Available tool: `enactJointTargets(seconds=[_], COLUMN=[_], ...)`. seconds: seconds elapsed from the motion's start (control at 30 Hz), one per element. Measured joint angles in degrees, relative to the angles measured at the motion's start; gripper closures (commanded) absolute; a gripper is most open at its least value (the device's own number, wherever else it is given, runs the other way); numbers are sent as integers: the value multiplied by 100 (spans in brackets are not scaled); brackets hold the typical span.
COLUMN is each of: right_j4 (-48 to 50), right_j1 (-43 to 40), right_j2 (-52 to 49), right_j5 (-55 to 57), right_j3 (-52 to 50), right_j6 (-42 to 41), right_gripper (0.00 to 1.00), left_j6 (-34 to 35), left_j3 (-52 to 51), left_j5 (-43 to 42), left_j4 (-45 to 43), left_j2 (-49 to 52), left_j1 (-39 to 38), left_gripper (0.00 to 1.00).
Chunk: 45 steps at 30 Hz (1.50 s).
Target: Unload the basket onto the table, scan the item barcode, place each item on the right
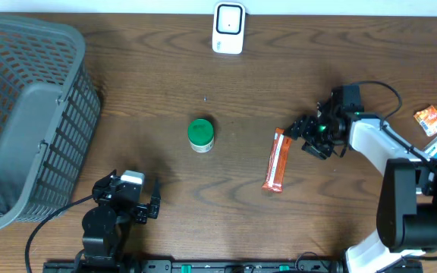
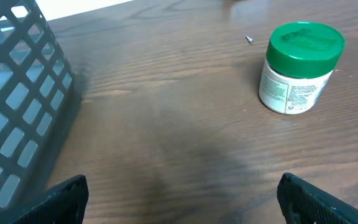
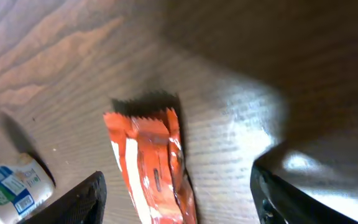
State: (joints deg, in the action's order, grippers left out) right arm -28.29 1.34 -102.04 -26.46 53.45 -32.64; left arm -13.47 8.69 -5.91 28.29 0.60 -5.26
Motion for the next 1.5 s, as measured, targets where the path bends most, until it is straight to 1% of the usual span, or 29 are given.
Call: enactJointTargets(seconds=[0.13, 0.27, 0.5, 0.77, 0.87, 0.93, 1.03, 1.07, 1.1, 1.17, 1.2, 1.27, 1.3, 1.5], right_j4=[284, 442, 455, 424, 426, 424, 398, 387, 352, 321, 332, 492, 560, 820], right_j1=[0, 4, 258, 960, 1182, 1261, 1309, 1318, 1320, 1318, 1314, 1311, 1311, 1309], right_j2=[186, 267, 332, 424, 426, 422, 365, 350, 315, 249, 225, 118, 81, -13], right_j5=[-122, -179, 212, 1325, 1718, 1882, 2033, 2072, 2114, 2234, 2275, 2223, 2144, 1670], right_j3=[-339, -452, -452, -437, -433, -433, -415, -404, -376, -350, -337, -306, -293, -275], right_j6=[20, 96, 109, 50, 2, -9, -28, -42, -42, -63, -92, -111, -120, -199], right_gripper=[19, 13, 13, 10, 11, 14, 20, 26, 37, 67, 80, 96, 99, 99], left_j6=[0, 0, 0, 0, 0, 0, 0, 0, 0, 0, 0, 0, 0, 0], left_j3=[0, 0, 0, 0, 0, 0, 0, 0, 0, 0, 0, 0, 0, 0], left_j5=[0, 0, 0, 0, 0, 0, 0, 0, 0, 0, 0, 0, 0, 0], left_j4=[0, -2, 0, 0, 0, 0, 0, 0, 0, 0, 0, 2, 0, 0], left_j2=[0, 0, 0, -2, 0, 0, -2, -2, -2, 0, 0, -2, -2, -2], left_j1=[0, 0, 0, 0, 0, 0, 0, 0, 0, 0, 0, 0, 0, 0], left_gripper=[2, 2, 2, 2, 2, 2, 2, 2, 2, 2, 2, 2, 2, 2])
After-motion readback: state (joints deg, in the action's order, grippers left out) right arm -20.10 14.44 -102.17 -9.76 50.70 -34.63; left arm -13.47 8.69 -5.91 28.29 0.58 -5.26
